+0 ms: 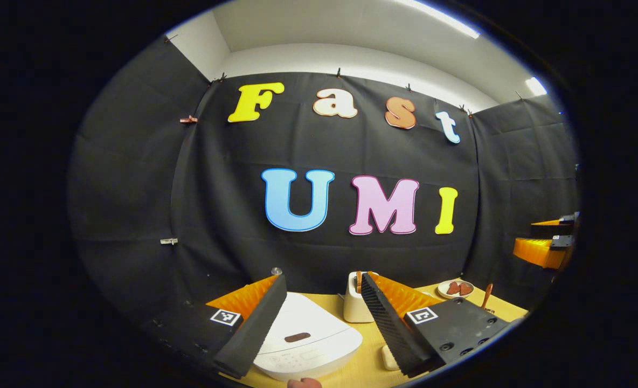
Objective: Close the left gripper, press the button to open the rice cooker; take a wooden spoon from the chopstick holder with the right hand, scoop a spoonful of rice and pour it into the rice cooker, then put the wooden spoon back into the chopstick holder.
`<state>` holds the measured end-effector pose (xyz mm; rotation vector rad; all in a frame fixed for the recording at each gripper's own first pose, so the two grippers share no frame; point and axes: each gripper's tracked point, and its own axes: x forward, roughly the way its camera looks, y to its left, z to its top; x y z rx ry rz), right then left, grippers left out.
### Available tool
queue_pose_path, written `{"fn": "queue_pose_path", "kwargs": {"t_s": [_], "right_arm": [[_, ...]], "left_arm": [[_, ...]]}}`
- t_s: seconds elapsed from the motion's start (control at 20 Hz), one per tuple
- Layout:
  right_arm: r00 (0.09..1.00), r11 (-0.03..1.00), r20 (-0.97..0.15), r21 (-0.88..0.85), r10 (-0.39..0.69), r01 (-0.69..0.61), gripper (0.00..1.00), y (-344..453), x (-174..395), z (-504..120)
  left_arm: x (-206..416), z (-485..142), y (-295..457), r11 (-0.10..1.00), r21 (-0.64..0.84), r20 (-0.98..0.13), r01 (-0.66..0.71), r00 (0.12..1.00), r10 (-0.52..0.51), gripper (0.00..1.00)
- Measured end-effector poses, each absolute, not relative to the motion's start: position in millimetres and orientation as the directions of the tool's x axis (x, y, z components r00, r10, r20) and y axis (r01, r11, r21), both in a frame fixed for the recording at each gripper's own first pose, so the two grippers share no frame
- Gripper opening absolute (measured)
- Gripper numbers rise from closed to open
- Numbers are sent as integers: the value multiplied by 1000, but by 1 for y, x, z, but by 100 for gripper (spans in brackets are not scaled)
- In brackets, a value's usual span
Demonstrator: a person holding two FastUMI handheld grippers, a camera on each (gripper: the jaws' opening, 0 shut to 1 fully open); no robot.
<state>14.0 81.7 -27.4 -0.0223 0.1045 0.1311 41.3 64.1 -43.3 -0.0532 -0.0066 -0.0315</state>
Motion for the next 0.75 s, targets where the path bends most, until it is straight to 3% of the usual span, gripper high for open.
{"fn": "queue_pose_path", "kwargs": {"t_s": [0.75], "right_arm": [[982, 985, -117, 98, 150, -139, 98, 87, 9, -24]], "left_arm": [[18, -39, 61, 999, -23, 3, 23, 1000, -23, 96]]}}
